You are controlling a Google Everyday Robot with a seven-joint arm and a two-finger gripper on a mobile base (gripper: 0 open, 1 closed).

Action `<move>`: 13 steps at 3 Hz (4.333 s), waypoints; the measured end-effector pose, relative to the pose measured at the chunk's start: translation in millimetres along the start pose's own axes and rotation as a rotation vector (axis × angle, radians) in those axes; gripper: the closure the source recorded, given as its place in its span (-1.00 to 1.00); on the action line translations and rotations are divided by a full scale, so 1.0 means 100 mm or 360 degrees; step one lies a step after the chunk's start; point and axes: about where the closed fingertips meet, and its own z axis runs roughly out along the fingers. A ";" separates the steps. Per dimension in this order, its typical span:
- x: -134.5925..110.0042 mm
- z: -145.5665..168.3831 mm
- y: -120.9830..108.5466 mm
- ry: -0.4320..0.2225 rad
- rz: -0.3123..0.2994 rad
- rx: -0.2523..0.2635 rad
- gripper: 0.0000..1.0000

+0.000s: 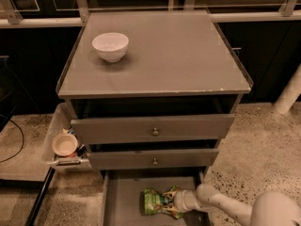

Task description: Pick green rice chip bag from bottom drawer and place on counter

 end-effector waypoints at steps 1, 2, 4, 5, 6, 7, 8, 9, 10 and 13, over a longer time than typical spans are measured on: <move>-0.10 -0.19 0.01 -0.0055 0.0005 -0.0004 1.00; -0.38 -0.68 -0.06 -0.0090 -0.0066 0.0051 1.00; -1.30 -1.99 0.01 -0.0036 -0.0253 0.0190 1.00; -1.48 -2.21 0.06 0.0020 -0.0340 0.0163 1.00; -1.48 -2.21 0.05 0.0020 -0.0341 0.0164 1.00; -1.66 -2.27 0.07 0.0022 -0.0443 0.0162 1.00; -1.99 -2.53 0.00 0.0009 -0.0570 0.0182 1.00; -2.41 -2.94 -0.19 -0.0001 -0.0683 0.0224 1.00; -2.89 -3.45 -0.43 0.0012 -0.0756 0.0283 1.00; -3.52 -4.30 -0.87 -0.0018 -0.0870 0.0450 1.00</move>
Offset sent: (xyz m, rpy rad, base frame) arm -0.0345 -0.0356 0.1679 0.0650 -0.1306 0.0678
